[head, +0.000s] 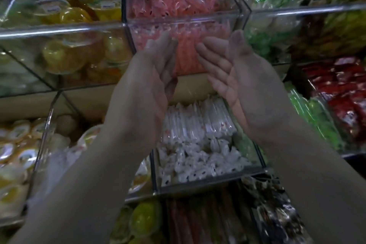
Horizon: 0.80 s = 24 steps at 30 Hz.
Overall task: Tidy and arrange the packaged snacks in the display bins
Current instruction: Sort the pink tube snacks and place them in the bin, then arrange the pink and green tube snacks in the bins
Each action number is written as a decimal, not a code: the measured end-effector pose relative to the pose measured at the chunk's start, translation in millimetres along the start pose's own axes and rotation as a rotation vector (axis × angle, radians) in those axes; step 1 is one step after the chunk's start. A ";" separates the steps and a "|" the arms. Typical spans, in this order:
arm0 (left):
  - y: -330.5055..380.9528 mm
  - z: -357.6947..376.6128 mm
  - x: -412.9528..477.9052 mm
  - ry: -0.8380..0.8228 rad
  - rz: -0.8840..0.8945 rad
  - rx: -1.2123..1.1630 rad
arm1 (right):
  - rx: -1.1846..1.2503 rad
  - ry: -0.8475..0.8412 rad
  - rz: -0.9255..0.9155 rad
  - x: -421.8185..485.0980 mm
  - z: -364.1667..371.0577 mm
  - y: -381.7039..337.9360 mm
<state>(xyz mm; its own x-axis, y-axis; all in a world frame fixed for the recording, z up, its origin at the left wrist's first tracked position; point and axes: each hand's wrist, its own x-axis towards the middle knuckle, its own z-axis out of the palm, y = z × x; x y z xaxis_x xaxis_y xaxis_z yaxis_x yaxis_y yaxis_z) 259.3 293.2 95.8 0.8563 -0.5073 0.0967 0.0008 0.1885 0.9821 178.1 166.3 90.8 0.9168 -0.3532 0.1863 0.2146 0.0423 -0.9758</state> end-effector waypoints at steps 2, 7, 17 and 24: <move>-6.9 2.6 -21.6 -0.019 0.010 -0.020 | 0.002 0.018 0.004 -15.7 -2.8 4.9; -27.4 9.4 -60.6 -0.085 0.010 -0.054 | -0.008 0.052 0.043 -53.6 -8.8 16.0; -48.6 43.0 -86.2 -0.106 -0.001 -0.084 | -0.002 0.124 0.074 -93.8 -43.5 28.8; -66.3 87.8 -88.2 -0.110 -0.027 -0.086 | -0.041 0.162 0.081 -102.4 -86.8 30.4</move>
<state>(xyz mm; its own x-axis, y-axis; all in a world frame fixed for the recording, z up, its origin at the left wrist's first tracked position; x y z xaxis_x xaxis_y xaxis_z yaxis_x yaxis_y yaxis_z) 138.4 251.6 36.4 0.7937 -0.6013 0.0924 0.0709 0.2423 0.9676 61.5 122.7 32.2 0.8633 -0.4966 0.0897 0.1256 0.0392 -0.9913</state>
